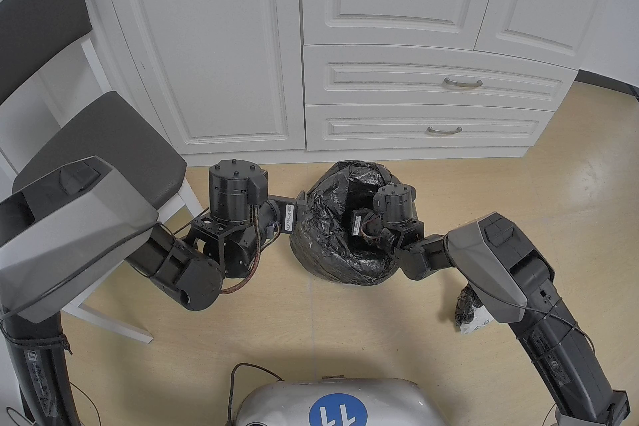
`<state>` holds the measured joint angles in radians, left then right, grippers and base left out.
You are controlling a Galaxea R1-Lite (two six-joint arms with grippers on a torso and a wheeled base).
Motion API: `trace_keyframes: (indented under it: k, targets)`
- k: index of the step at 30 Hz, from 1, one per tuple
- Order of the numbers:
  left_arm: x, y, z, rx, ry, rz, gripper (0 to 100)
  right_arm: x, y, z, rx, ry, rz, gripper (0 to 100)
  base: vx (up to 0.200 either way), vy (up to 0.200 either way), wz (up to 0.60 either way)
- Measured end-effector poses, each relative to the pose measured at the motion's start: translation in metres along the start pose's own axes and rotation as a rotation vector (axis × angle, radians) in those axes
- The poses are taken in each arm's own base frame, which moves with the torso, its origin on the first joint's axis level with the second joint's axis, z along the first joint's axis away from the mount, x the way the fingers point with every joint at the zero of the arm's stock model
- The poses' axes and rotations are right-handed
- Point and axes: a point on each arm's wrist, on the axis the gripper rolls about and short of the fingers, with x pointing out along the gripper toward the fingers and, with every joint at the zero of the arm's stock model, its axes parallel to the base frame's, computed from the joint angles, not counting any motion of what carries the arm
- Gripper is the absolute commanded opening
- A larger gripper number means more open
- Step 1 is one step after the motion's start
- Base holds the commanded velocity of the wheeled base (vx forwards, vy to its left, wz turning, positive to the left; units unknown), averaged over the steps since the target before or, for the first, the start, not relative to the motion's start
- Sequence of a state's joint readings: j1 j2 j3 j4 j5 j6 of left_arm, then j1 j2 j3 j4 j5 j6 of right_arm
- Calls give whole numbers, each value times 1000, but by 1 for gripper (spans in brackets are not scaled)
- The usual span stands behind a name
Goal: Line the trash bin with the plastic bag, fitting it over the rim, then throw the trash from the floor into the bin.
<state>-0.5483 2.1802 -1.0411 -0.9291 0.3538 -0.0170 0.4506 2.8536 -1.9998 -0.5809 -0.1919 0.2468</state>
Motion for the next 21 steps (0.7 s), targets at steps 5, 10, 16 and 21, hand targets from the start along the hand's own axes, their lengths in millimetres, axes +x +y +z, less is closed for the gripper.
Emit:
trace_keyframes:
  k: [5, 10, 16, 21]
  targets:
    - [0, 0, 0, -1, 0, 0, 100, 0, -3, 0, -42, -8, -74, 0, 0, 0, 0]
    - [-1, 1, 1, -2, -2, 1, 100, -1, 4, 0, -51, -18, -76, 0, 0, 0, 0]
    - [-4, 2, 1, 0, 3, 2, 100, -7, 20, 2, -14, -9, -52, 0, 0, 0, 0]
    - [-8, 5, 0, 0, 4, 4, 100, -10, 27, -2, -25, 51, -55, 0, 0, 0, 0]
